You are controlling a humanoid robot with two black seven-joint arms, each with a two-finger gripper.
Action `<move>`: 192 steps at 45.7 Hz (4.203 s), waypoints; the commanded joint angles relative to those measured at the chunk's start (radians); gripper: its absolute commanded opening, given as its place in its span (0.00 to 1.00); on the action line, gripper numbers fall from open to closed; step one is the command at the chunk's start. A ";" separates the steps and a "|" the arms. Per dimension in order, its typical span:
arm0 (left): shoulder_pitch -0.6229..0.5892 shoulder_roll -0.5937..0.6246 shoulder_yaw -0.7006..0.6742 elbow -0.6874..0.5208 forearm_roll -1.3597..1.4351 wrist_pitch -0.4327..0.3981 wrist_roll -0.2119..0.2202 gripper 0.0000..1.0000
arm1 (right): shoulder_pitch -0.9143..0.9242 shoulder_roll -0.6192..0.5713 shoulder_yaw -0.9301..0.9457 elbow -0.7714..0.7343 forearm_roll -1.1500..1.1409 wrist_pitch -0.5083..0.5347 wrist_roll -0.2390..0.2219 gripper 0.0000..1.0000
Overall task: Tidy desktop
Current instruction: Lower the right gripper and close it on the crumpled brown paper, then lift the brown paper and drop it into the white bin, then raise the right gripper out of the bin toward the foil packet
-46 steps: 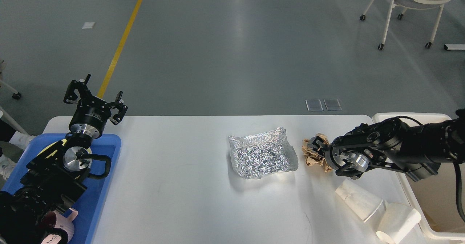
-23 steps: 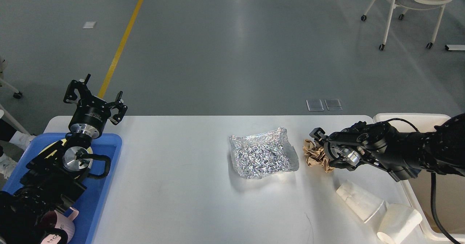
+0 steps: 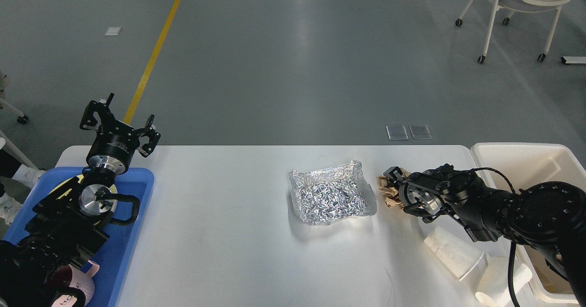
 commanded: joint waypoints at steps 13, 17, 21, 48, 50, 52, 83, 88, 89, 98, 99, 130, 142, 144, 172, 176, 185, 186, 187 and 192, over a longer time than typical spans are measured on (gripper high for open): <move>0.000 0.000 0.000 0.000 0.001 0.000 0.000 1.00 | 0.005 0.006 -0.006 -0.031 -0.009 0.034 -0.008 0.00; 0.000 0.000 0.000 0.000 0.001 0.000 0.000 1.00 | 0.005 0.009 -0.007 -0.048 -0.009 0.028 -0.011 0.00; 0.000 0.000 0.000 0.000 0.001 0.000 0.000 0.99 | 0.011 0.007 -0.009 -0.048 -0.009 0.034 -0.011 0.00; 0.000 0.000 0.000 0.000 -0.001 0.000 0.000 1.00 | 0.307 -0.256 -0.067 0.258 -0.173 0.301 0.003 0.00; 0.000 0.000 0.000 0.000 0.001 0.000 -0.001 1.00 | 0.367 -0.284 -0.069 0.321 -0.205 0.327 0.003 0.00; 0.000 0.000 0.000 0.000 -0.001 0.000 0.000 1.00 | 0.424 -0.315 -0.067 0.383 -0.245 0.367 0.003 0.00; 0.000 0.000 0.000 0.000 0.001 0.000 -0.001 1.00 | 1.331 -0.319 -0.306 1.124 -0.188 0.708 -0.018 0.00; 0.000 0.000 0.000 0.000 0.001 0.000 0.000 1.00 | 1.323 -0.318 -0.363 1.118 -0.194 0.680 -0.018 0.00; 0.000 0.000 0.000 0.000 -0.001 0.000 0.000 1.00 | 1.317 -0.321 -0.383 1.115 -0.198 0.669 -0.017 0.00; 0.000 0.000 0.000 0.000 -0.001 0.000 0.000 1.00 | 1.136 -0.390 -0.619 0.995 -0.204 0.511 -0.014 0.00; 0.000 0.000 0.000 0.000 0.001 0.000 0.000 1.00 | 1.102 -0.405 -0.633 0.972 -0.204 0.493 -0.014 0.00; 0.000 0.000 0.000 0.000 0.001 0.000 0.000 1.00 | -0.188 -0.364 -0.081 -0.306 -0.185 0.129 -0.008 0.00; 0.000 0.000 0.000 0.000 -0.001 0.000 0.000 1.00 | -0.228 -0.296 -0.062 -0.336 -0.187 0.037 -0.003 1.00; 0.000 0.000 0.000 0.000 -0.001 0.000 0.000 0.99 | -0.229 -0.295 -0.062 -0.336 -0.187 0.036 -0.003 1.00; 0.000 0.000 0.000 0.000 -0.001 0.000 0.000 1.00 | -0.095 -0.313 -0.062 -0.329 -0.185 0.163 -0.006 1.00; 0.000 0.000 0.000 0.000 0.001 0.000 0.000 0.99 | -0.029 -0.331 -0.066 -0.306 -0.184 0.230 -0.005 1.00; 0.000 0.000 0.000 0.000 -0.001 0.000 0.000 0.99 | 0.192 -0.387 -0.069 -0.121 -0.190 0.356 -0.003 1.00; 0.000 0.000 0.000 0.000 -0.001 0.000 0.000 1.00 | 0.230 -0.399 -0.069 -0.075 -0.198 0.370 -0.003 1.00; 0.000 0.000 0.000 0.000 0.001 0.000 0.000 1.00 | 0.275 -0.410 -0.069 -0.027 -0.205 0.379 -0.003 1.00; 0.000 0.000 0.000 0.000 -0.001 0.000 0.000 0.99 | 0.499 -0.465 -0.092 0.252 -0.234 0.428 -0.003 1.00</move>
